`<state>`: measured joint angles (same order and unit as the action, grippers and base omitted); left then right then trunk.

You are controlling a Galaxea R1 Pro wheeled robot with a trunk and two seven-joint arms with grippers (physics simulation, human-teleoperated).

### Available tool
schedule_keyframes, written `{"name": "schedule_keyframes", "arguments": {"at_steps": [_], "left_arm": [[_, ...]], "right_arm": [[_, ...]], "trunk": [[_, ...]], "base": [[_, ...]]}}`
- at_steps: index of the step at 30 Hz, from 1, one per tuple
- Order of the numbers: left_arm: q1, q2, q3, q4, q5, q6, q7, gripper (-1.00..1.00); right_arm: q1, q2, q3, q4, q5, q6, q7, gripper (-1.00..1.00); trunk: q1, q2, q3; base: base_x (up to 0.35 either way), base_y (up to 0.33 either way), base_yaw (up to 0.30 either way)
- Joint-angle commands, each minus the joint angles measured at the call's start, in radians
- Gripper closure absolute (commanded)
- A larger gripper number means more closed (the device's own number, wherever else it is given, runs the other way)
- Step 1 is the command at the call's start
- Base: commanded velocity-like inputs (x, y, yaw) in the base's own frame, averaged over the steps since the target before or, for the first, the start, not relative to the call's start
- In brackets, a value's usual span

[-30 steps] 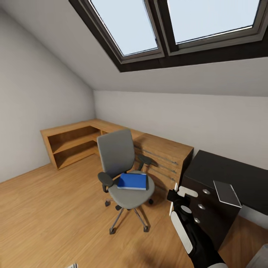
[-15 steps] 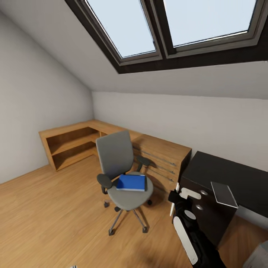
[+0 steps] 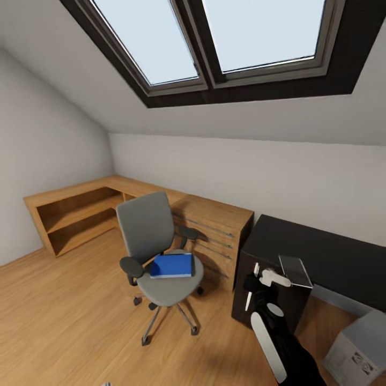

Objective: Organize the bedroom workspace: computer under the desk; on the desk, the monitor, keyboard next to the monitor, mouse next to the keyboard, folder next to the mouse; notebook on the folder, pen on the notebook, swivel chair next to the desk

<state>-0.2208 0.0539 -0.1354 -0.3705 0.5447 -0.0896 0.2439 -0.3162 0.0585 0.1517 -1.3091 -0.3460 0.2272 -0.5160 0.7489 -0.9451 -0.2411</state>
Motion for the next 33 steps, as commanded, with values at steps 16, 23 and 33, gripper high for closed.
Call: {"name": "schedule_keyframes", "arguments": {"at_steps": [16, 23, 33], "left_arm": [[0.000, -0.015, -0.036, 0.005, 0.009, -0.007, 0.006, -1.00], [-0.001, -0.017, -0.097, 0.005, 0.009, -0.007, 0.006, -1.00], [0.000, -0.045, -0.145, 0.073, 0.009, -0.136, 0.006, -1.00]], "right_arm": [[0.036, 0.002, 0.002, -0.078, -0.008, 0.052, -0.004, 1.00], [0.036, 0.002, 0.005, -0.079, -0.007, 0.051, -0.005, 1.00], [-0.221, -0.023, -0.099, -0.019, -0.010, 0.470, 0.001, 1.00]], "trunk": [[-0.061, 0.111, 0.049], [-0.088, 0.160, 0.071], [-0.123, 0.223, 0.099]], "base": [[0.000, 0.000, -0.068], [0.000, 0.000, 0.000], [0.000, 0.000, 0.000]]}}
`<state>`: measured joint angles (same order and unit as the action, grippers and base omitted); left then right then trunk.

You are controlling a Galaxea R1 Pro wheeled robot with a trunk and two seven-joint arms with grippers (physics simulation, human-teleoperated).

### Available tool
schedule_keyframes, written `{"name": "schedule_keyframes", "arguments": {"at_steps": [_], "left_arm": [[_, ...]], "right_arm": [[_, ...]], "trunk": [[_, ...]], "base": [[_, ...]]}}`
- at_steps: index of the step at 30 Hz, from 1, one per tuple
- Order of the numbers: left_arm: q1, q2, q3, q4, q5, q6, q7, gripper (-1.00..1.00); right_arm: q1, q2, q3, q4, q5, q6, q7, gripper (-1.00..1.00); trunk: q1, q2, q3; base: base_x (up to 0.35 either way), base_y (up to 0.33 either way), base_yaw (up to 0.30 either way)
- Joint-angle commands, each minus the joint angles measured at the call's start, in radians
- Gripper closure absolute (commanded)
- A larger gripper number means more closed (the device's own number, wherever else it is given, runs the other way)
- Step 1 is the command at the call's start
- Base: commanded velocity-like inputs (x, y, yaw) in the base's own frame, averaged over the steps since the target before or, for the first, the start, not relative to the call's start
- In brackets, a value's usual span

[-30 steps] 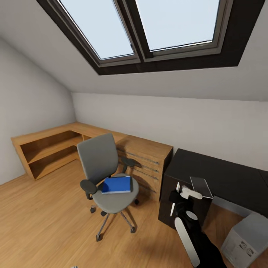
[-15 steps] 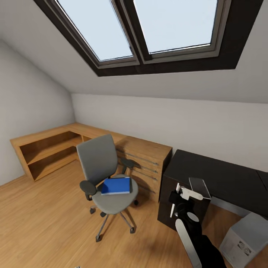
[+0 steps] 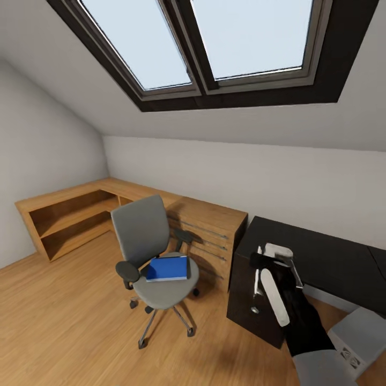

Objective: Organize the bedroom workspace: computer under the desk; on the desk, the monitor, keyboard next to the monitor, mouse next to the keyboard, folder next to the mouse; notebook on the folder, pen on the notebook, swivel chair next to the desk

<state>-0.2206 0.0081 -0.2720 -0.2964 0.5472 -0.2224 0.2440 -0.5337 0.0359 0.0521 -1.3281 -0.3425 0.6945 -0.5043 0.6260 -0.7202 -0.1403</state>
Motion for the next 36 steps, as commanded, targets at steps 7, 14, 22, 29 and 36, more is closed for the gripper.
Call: {"name": "schedule_keyframes", "arguments": {"at_steps": [7, 14, 22, 29, 36], "left_arm": [[-0.001, -0.001, -0.009, 0.002, 0.007, -0.049, 0.006, -1.00], [0.000, -0.009, -0.031, 0.005, 0.008, -0.088, 0.006, -1.00], [0.000, -0.019, -0.039, 0.005, 0.007, -0.091, 0.006, -1.00], [-0.001, -0.020, -0.039, 0.005, 0.007, -0.092, 0.006, -1.00], [-0.001, -0.020, -0.039, 0.005, 0.007, -0.110, 0.006, -1.00]], "right_arm": [[-0.163, -0.014, -0.104, 0.237, -0.016, 0.073, 0.027, 1.00], [-0.186, -0.019, -0.119, 0.286, -0.015, 0.048, 0.048, 1.00], [-0.184, -0.057, -0.121, 0.291, -0.015, 0.046, 0.048, 1.00], [-0.184, -0.079, -0.152, 0.291, -0.030, 0.046, 0.048, 1.00], [-0.184, -0.080, -0.171, 0.292, -0.030, 0.046, 0.048, 1.00]], "trunk": [[0.000, -0.002, -0.002], [0.000, -0.002, -0.002], [0.000, -0.002, -0.002], [0.000, -0.002, -0.002], [0.000, -0.002, -0.002]], "base": [[0.000, 0.000, 0.000], [0.000, -0.005, 0.000], [0.000, -0.139, -0.138], [0.100, -0.231, -0.260], [0.165, -0.241, -0.267]]}}
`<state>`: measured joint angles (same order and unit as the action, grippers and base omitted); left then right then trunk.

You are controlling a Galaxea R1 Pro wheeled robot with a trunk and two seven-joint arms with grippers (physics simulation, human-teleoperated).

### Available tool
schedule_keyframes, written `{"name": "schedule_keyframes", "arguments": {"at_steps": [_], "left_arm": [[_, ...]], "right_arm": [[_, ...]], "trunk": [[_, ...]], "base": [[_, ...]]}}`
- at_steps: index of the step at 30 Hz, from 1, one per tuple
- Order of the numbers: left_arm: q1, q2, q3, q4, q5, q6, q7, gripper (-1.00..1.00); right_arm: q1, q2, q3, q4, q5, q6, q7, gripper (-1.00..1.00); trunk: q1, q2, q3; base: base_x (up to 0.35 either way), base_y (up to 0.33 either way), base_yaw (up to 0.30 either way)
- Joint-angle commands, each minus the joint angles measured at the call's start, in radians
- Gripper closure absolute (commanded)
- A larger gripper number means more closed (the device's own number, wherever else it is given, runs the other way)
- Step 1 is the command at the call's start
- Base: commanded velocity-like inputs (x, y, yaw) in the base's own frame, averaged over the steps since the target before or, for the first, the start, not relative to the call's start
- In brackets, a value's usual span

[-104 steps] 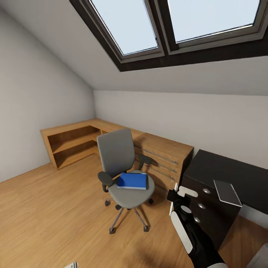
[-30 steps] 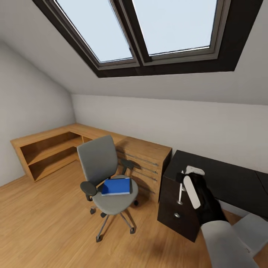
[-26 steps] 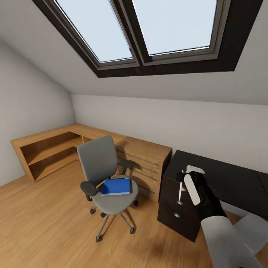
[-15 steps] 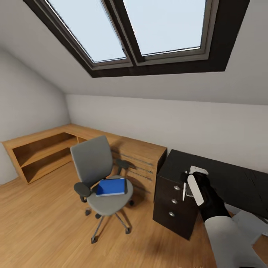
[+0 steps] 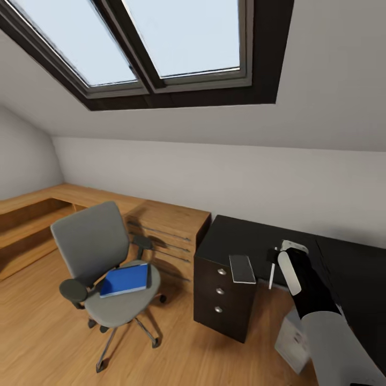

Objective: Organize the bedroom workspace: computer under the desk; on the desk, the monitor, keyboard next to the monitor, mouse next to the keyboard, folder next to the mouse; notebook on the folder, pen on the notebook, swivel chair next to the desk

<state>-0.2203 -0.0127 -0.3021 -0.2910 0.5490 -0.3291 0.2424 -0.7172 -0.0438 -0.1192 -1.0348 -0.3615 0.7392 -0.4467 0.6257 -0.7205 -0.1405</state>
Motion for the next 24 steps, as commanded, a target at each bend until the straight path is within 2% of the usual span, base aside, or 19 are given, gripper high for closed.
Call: {"name": "schedule_keyframes", "arguments": {"at_steps": [1, 8, 24], "left_arm": [[-0.001, 0.000, -0.008, 0.000, 0.005, -0.007, 0.008, -1.00], [-0.001, 0.000, -0.008, 0.001, 0.005, -0.019, 0.008, -1.00], [-0.001, 0.000, -0.008, 0.001, 0.006, -0.022, 0.008, -1.00]], "right_arm": [[-0.001, -0.001, 0.000, -0.001, -0.011, 0.002, -0.009, 1.00], [-0.001, -0.001, -0.003, 0.011, -0.011, 0.001, -0.008, 1.00], [-0.001, -0.004, -0.001, 0.051, -0.007, -0.001, -0.005, 1.00]], "trunk": [[0.001, -0.001, -0.002], [0.001, -0.001, -0.002], [0.001, -0.001, -0.007]], "base": [[0.137, -0.181, -0.268], [0.053, -0.070, -0.268], [0.004, -0.005, -0.267]]}}
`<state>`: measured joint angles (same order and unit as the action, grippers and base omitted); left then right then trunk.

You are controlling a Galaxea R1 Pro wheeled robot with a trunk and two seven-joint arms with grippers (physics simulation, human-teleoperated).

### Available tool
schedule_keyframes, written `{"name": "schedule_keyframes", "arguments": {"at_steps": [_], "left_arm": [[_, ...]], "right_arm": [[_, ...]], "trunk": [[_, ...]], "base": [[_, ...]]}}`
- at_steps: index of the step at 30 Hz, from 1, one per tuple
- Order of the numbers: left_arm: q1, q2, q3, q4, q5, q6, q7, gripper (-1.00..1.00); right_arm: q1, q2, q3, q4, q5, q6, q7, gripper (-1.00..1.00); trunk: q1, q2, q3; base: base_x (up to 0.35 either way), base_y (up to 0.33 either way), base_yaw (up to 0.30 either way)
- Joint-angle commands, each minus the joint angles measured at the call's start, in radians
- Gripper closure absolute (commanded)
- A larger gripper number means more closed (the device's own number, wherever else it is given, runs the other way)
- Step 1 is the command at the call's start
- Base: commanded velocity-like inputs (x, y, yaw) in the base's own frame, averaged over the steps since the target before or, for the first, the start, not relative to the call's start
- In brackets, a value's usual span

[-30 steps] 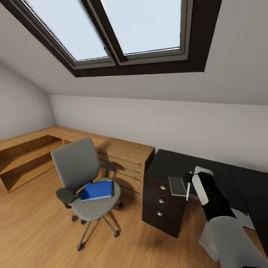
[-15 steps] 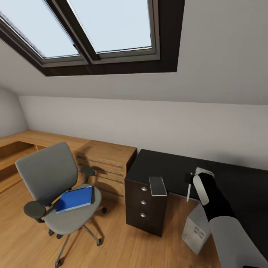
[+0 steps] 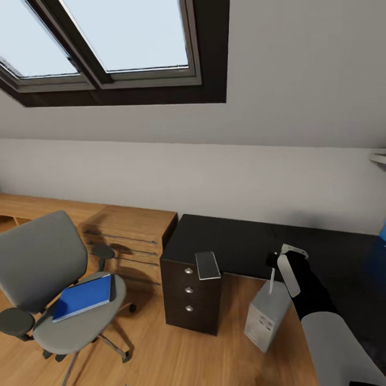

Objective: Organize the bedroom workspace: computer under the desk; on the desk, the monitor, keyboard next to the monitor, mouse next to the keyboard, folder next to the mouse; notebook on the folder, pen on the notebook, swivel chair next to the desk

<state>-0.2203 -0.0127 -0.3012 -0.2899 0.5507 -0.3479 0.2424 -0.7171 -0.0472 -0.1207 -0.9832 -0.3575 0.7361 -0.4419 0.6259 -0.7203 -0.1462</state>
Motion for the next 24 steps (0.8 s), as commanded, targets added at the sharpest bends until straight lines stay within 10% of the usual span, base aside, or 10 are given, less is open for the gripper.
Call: {"name": "schedule_keyframes", "arguments": {"at_steps": [1, 14, 24], "left_arm": [[-0.001, 0.000, -0.009, 0.000, 0.005, -0.003, 0.008, -1.00], [-0.001, 0.000, -0.010, 0.000, 0.005, -0.002, 0.008, -1.00], [-0.001, -0.001, -0.010, 0.000, 0.005, -0.002, 0.008, -1.00]], "right_arm": [[-0.001, -0.003, 0.001, -0.001, -0.012, 0.002, -0.009, 1.00], [-0.001, -0.017, 0.016, 0.037, -0.007, 0.002, 0.055, 1.00], [-0.001, -0.017, 0.124, 0.078, -0.006, -0.059, 0.058, 1.00]], "trunk": [[0.000, -0.001, -0.002], [0.000, -0.001, -0.011], [0.000, -0.001, -0.011]], "base": [[0.000, 0.000, -0.259], [0.165, 0.000, -0.156], [0.305, 0.000, -0.007]]}}
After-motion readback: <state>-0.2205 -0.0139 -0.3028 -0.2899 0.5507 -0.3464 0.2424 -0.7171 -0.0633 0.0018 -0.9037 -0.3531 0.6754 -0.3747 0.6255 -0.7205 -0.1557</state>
